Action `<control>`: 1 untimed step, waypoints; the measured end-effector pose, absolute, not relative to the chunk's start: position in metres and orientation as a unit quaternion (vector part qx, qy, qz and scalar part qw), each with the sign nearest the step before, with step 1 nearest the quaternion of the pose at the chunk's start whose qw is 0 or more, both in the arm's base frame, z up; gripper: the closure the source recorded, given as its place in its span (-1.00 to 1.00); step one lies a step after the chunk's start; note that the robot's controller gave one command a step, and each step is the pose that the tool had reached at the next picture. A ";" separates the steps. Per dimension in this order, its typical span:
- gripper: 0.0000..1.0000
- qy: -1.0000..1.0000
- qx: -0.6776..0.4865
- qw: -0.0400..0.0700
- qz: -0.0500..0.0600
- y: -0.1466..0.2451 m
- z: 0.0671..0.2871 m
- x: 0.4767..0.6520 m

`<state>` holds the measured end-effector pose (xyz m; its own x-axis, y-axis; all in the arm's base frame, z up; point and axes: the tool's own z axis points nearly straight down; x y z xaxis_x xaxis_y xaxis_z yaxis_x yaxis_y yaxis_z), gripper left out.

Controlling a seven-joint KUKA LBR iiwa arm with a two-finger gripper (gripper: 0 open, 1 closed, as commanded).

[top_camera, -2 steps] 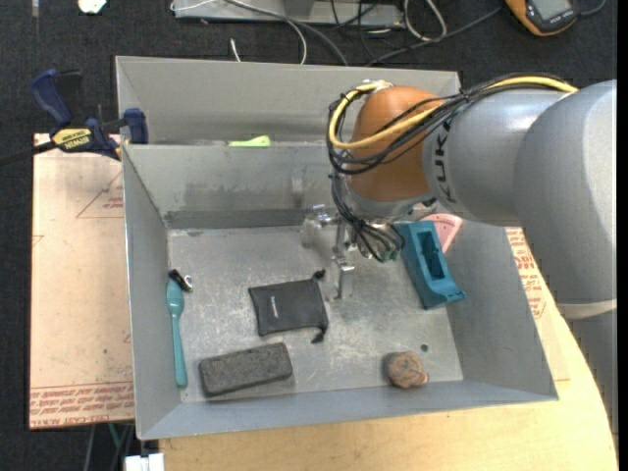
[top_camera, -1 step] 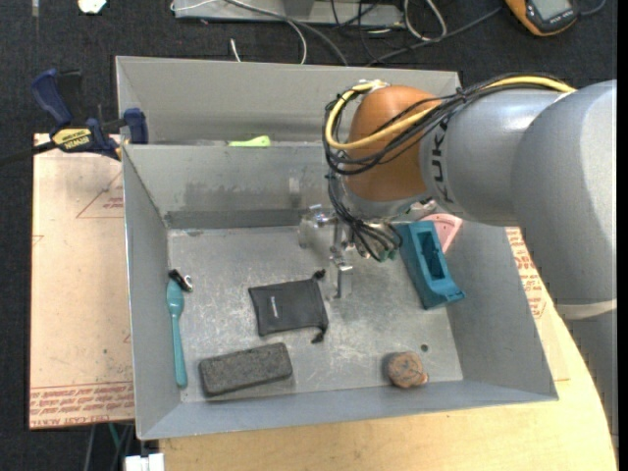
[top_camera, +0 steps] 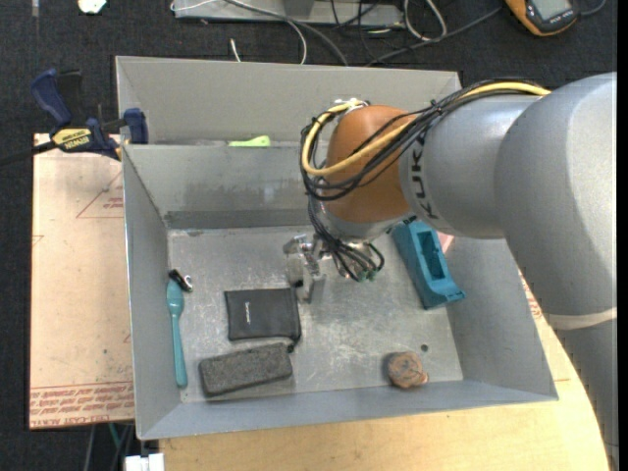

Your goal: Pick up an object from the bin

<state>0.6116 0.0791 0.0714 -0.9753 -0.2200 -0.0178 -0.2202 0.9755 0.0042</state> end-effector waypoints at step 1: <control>1.00 0.994 -0.111 0.009 0.003 0.079 0.071 0.612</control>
Offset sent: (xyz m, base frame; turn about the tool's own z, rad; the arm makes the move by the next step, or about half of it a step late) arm -0.0055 0.0358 0.0200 -0.1762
